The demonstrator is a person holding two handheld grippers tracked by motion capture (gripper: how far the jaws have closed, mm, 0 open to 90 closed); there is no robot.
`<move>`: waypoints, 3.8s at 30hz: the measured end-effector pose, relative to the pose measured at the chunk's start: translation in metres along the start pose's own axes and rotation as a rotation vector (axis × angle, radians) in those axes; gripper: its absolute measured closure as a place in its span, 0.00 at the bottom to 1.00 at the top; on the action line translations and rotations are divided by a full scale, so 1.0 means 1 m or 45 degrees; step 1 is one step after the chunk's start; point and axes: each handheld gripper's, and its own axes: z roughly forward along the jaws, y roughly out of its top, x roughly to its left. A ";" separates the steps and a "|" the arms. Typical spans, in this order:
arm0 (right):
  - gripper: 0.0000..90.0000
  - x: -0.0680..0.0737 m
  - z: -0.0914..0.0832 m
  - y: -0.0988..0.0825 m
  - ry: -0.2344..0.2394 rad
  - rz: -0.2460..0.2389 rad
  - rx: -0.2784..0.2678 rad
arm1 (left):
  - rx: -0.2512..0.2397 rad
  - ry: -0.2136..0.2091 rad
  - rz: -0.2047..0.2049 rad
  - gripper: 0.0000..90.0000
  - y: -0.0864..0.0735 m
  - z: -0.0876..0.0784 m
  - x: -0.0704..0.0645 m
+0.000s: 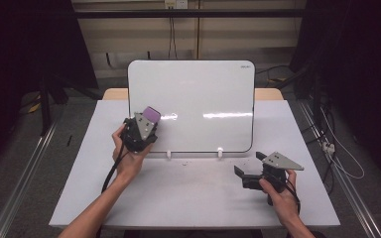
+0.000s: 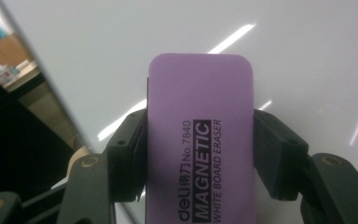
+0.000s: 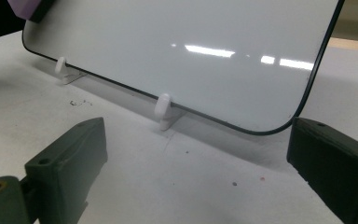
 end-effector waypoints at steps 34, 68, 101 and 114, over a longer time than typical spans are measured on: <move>0.05 0.002 0.001 0.000 0.001 -0.004 0.004 | 0.027 -0.119 0.138 0.46 -0.035 -0.017 -0.037; 0.06 0.004 0.002 0.000 0.012 -0.020 0.010 | -0.082 -0.087 -0.175 0.46 -0.019 -0.031 0.022; 0.07 0.023 0.010 0.000 0.065 -0.035 -0.047 | -0.248 -0.515 -0.514 0.46 -0.003 -0.049 -0.017; 0.11 0.048 0.028 0.013 0.154 -0.071 -0.083 | -0.308 -0.597 -0.626 0.46 0.010 -0.049 -0.030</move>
